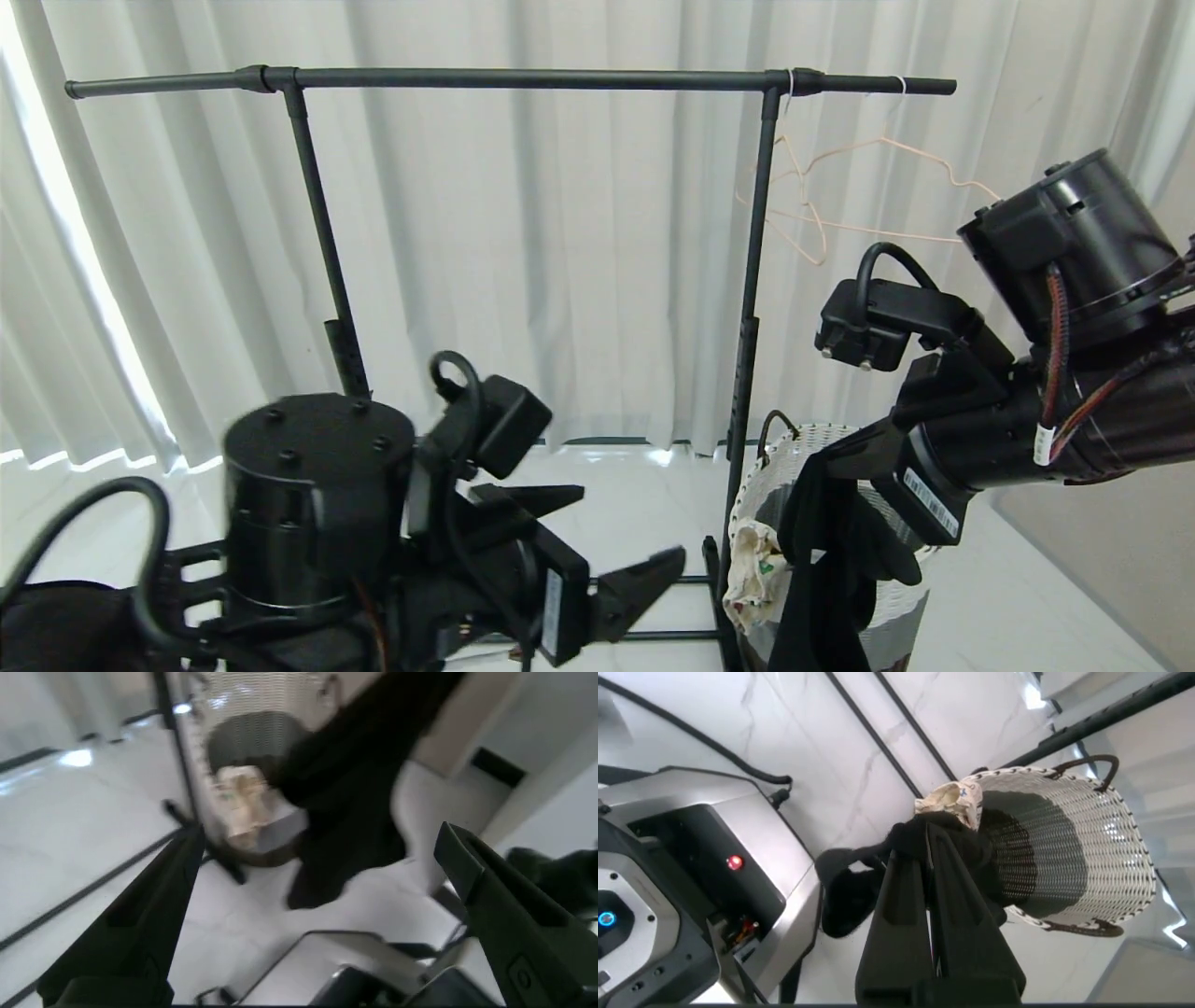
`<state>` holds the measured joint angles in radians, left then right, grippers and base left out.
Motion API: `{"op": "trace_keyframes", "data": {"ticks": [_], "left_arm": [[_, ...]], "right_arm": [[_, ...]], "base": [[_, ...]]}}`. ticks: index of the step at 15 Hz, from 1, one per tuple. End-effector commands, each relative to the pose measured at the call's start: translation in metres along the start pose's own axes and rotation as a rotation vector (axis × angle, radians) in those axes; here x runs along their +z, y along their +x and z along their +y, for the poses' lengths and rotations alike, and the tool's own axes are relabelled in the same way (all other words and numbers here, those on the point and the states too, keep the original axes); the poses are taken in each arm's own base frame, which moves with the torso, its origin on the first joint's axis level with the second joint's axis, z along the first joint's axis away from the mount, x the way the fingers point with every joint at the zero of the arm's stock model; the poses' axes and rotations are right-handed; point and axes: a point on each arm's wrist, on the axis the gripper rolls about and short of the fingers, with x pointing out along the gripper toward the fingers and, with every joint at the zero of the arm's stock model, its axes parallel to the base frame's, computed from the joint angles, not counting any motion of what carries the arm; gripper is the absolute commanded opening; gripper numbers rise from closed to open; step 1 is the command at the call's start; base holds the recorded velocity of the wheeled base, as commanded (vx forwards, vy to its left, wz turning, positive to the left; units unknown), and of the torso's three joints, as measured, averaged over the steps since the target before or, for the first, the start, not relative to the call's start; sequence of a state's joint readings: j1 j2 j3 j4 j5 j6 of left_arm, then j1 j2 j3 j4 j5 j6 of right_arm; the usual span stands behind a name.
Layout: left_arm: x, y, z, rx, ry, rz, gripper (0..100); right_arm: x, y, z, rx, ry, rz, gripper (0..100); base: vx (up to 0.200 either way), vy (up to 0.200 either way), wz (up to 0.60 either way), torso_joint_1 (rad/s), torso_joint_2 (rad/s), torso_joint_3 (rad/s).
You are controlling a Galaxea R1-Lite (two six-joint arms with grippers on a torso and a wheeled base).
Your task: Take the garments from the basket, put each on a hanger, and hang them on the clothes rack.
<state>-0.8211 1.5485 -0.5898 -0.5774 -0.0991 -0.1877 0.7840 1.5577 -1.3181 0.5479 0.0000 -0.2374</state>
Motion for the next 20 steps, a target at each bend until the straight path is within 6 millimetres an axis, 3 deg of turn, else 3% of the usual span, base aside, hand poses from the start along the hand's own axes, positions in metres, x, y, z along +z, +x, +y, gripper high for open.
{"op": "trace_keyframes", "data": {"ticks": [1, 5, 7, 9, 15, 20], "left_arm": [[-0.017, 0.058, -0.029, -0.082, -0.021, 0.052, 100], [-0.018, 0.112, -0.04, -0.043, -0.016, 0.02, 100], [-0.019, 0.133, -0.031, 0.012, -0.027, 0.015, 100], [-0.035, 0.155, -0.025, 0.079, -0.071, 0.047, 100], [-0.064, 0.155, -0.017, 0.13, -0.066, 0.14, 100], [-0.067, 0.145, -0.016, 0.148, -0.062, 0.152, 100]], "right_arm": [[0.002, 0.003, 0.0, 0.003, -0.002, 0.002, 0], [0.009, -0.001, 0.003, 0.008, -0.006, -0.026, 0], [0.01, -0.001, 0.005, 0.014, -0.013, -0.029, 0], [0.01, -0.004, 0.006, 0.012, -0.014, -0.037, 0], [0.015, -0.006, 0.004, 0.008, -0.014, -0.056, 0], [0.016, -0.006, 0.004, 0.002, -0.011, -0.056, 0]], "base": [[0.0, 0.0, 0.0, 0.0, 0.0, 0.0], [0.0, 0.0, 0.0, 0.0, 0.0, 0.0], [0.0, 0.0, 0.0, 0.0, 0.0, 0.0], [0.0, 0.0, 0.0, 0.0, 0.0, 0.0], [0.0, 0.0, 0.0, 0.0, 0.0, 0.0], [0.0, 0.0, 0.0, 0.0, 0.0, 0.0]]}}
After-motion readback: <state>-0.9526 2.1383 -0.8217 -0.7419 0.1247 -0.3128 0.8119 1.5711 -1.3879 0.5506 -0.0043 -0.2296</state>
